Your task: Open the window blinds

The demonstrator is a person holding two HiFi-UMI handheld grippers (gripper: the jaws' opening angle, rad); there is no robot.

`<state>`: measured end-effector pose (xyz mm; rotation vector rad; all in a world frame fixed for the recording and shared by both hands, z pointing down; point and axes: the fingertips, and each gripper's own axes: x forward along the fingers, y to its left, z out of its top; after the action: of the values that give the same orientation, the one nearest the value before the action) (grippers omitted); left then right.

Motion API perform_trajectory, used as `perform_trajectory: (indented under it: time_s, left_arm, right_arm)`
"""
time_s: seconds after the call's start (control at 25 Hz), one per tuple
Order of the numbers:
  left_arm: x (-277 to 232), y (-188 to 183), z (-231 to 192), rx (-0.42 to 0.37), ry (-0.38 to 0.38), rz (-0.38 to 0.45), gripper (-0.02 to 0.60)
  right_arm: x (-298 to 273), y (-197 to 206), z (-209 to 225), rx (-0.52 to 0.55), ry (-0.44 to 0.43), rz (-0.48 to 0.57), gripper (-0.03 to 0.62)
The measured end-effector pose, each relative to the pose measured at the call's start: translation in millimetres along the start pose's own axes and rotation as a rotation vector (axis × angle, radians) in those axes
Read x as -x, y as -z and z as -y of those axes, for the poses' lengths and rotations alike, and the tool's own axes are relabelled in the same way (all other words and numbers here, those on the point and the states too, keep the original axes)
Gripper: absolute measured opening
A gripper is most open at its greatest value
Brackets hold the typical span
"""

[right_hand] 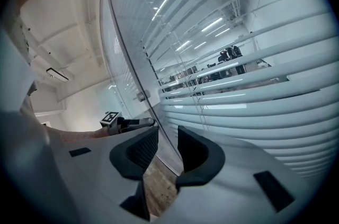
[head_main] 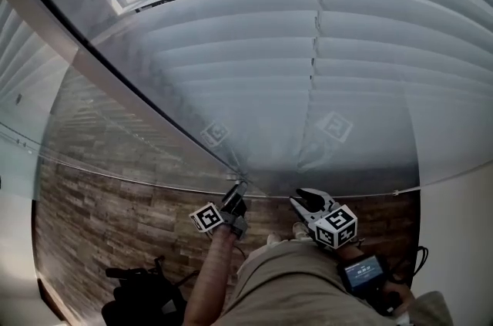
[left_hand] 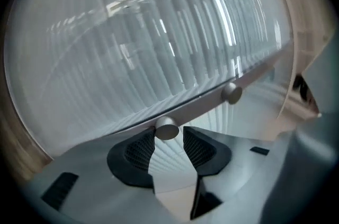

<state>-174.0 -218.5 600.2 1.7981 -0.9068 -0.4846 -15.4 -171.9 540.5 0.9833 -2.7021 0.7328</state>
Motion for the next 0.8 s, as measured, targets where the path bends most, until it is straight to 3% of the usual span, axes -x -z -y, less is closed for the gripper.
perform_trajectory:
  time_s: [0.12,0.16,0.24,0.44,0.52,0.8]
  left_arm:
    - [2,7,-7,-0.510,-0.242,-0.138,0.190]
    - [2,9,-7,-0.630,-0.298,-0.170,0.204]
    - [1,12,-9,-0.786,-0.388,-0.203,0.212]
    - [2,4,-11,-0.987,-0.560,-0.178,0.212]
    - [3,0,-9,-1.043,-0.592,-0.170,0.212]
    - [1,-4,-12,-1.089,-0.620,-0.184,0.185]
  right_arm:
    - [1,-2,1,-0.003,0.007,0.002,0.120]
    - [1,-2,2,-0.004,0.009,0.002,0.120]
    - [1,-1,3,-0.006,0.010,0.003,0.120]
    - [2,-2,6,-0.011,0.012,0.004,0.120]
    - [2,-1,9,-0.015,0.015,0.004,0.120]
    - [0,2,10,-0.016,0.006,-0.004,0.120]
